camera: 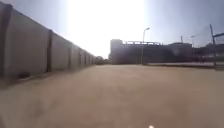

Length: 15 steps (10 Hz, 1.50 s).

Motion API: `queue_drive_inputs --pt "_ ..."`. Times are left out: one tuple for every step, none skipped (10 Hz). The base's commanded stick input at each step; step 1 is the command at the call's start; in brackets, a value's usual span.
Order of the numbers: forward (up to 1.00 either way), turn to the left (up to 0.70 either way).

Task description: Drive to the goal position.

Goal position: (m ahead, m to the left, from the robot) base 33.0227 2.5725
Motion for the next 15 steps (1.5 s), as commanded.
queue_drive_inputs --pt "1.00 0.00" --pt "1.00 0.00" --pt "1.00 0.00" --pt "1.00 0.00" --pt "1.00 0.00" --pt "1.00 0.00" --pt "1.00 0.00" --pt "1.00 0.00" --pt "1.00 0.00" --pt "1.00 0.00" --pt "1.00 0.00" --pt "1.00 0.00" --pt "1.00 0.00" --pt "1.00 0.00" --pt "1.00 0.00"
